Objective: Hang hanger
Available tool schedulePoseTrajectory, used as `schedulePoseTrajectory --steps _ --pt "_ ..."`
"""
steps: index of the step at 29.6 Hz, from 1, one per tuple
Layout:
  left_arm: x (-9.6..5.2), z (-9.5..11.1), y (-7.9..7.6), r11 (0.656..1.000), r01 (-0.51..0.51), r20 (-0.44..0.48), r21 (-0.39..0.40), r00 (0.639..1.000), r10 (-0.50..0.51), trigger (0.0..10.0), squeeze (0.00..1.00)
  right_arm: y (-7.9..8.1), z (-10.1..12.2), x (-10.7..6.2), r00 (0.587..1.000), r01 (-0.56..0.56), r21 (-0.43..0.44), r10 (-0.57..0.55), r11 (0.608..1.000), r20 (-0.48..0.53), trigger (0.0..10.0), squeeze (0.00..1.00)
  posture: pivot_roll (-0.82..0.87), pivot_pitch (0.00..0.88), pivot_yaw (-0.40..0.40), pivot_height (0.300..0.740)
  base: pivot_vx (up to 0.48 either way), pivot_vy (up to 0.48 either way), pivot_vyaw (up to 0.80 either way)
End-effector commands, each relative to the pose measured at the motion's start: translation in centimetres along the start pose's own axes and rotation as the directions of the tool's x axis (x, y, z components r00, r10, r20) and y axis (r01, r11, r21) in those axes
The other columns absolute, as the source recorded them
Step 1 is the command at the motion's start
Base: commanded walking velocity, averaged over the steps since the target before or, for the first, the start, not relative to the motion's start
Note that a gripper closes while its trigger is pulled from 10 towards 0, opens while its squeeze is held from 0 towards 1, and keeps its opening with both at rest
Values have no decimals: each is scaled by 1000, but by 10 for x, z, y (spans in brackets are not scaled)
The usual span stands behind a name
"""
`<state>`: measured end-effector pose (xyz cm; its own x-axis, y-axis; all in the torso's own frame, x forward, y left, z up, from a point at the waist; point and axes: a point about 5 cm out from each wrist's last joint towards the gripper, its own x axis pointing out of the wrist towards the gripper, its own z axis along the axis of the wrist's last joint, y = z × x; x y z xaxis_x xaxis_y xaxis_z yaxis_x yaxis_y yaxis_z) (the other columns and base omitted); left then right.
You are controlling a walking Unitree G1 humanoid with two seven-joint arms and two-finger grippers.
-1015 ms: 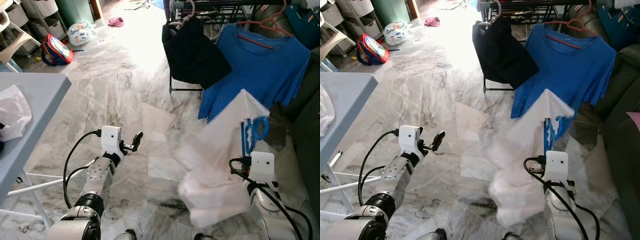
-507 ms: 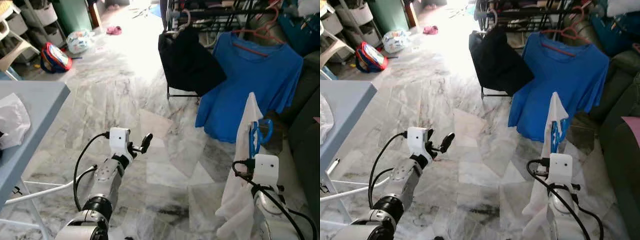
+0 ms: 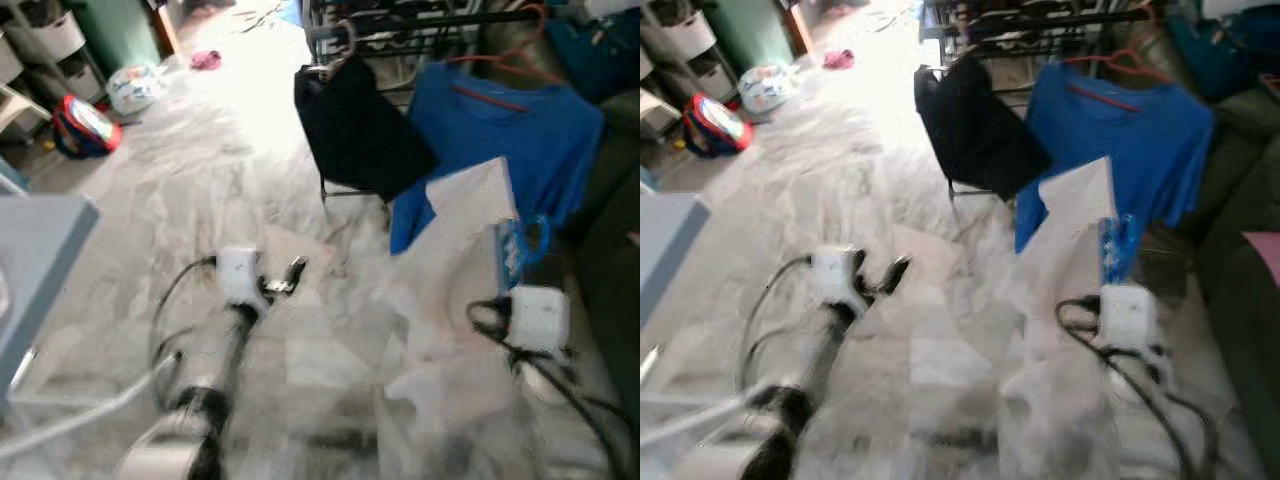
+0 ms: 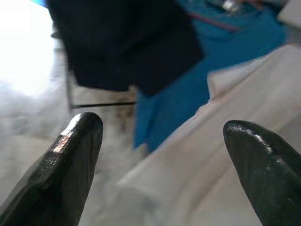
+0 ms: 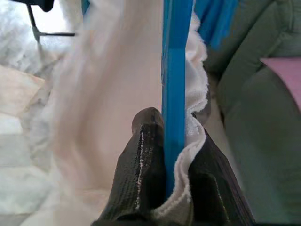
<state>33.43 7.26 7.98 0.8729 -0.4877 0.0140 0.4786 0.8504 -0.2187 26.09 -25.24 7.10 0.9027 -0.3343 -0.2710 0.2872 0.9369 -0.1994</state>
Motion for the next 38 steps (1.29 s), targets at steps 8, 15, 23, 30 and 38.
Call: schedulePoseTrajectory --steps 8,15,23,30,38 --pt "-17 -8 24 997 -78 -40 8 996 78 10000 0 22 14 0 994 -92 16 92 996 53 10000 0 -163 170 63 740 409 0 0" --pt "-18 -8 25 997 -75 -46 9 996 75 10000 0 25 11 -2 992 -117 18 116 993 46 10000 0 -159 164 70 740 406 0 0" --pt "-17 -9 25 998 -69 -56 13 996 70 10000 0 32 7 -3 983 -184 30 184 982 28 10000 0 -158 144 76 740 376 188 0" --pt "-16 -11 21 998 -64 -63 9 996 64 10000 0 36 4 -4 969 -246 12 246 969 0 10000 0 -160 123 66 740 361 303 0" --pt "-18 -17 18 998 -69 -75 0 995 68 10000 0 42 0 -6 949 -314 -2 314 949 -27 10000 0 -161 83 51 740 338 302 0"
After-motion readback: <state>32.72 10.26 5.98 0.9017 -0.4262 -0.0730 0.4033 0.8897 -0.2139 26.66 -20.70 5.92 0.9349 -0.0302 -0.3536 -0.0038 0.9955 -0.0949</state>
